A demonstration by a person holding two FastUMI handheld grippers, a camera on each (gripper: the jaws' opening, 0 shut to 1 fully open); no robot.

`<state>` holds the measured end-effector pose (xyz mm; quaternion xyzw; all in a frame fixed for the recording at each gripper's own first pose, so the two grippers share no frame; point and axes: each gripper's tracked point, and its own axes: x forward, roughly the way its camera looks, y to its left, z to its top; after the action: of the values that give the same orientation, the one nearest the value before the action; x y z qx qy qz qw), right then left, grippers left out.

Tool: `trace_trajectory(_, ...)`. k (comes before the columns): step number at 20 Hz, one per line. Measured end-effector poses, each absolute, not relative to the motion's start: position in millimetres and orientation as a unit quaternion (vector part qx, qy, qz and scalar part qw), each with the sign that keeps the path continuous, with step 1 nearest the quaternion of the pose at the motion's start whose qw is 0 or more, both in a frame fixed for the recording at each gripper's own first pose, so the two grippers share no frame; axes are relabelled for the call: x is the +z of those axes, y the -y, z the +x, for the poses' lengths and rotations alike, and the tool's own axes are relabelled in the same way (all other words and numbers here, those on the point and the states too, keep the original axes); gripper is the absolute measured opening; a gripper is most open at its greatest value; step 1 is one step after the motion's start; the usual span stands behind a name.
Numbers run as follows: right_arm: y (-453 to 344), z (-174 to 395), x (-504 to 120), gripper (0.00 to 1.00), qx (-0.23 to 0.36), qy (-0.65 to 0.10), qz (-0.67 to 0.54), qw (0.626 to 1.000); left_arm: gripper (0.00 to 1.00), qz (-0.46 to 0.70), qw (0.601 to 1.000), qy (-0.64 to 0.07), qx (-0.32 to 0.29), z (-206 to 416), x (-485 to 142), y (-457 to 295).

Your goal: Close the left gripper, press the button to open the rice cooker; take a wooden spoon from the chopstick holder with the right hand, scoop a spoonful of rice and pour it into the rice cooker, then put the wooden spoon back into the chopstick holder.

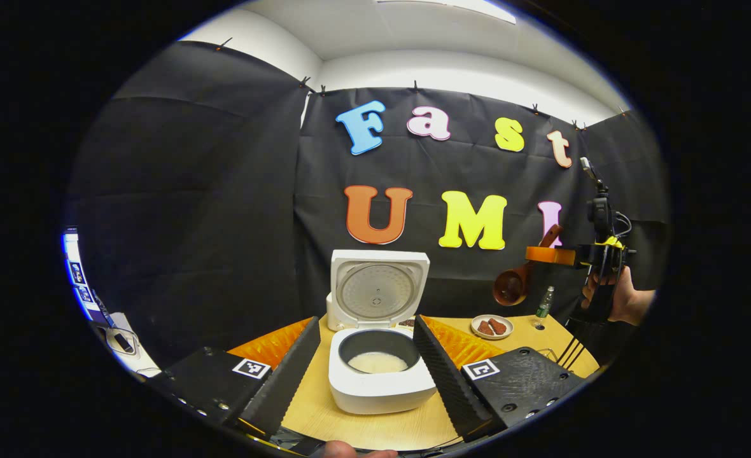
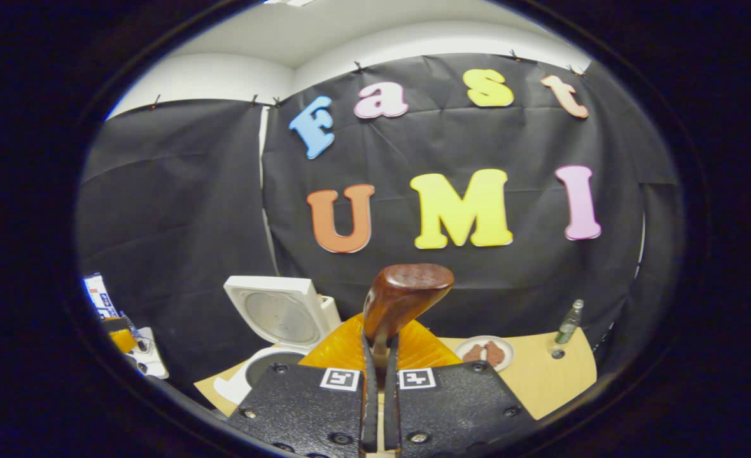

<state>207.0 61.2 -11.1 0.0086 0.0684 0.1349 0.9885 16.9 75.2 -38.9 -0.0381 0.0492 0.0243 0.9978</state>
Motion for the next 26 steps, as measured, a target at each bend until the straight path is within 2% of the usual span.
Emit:
trace_trajectory(5, 47.7, 190.8, -38.0, 0.09, 0.037, -0.096, 0.031, 0.994, 0.94, -0.036, 0.998, -0.045, -0.010, 43.6, -36.7, -47.7)
trace_trajectory(11, 126.1, 170.0, -97.7, 0.09, -0.029, -0.150, 0.039, 0.987, 0.94, -0.035, 0.999, -0.021, -0.004, 68.0, -16.9, -33.1)
trace_trajectory(26, 167.0, 186.4, -255.2, 0.10, -0.057, -0.252, 0.097, 0.961, 0.94, -0.014, 0.998, -0.054, -0.001, 86.4, 7.9, -2.4)
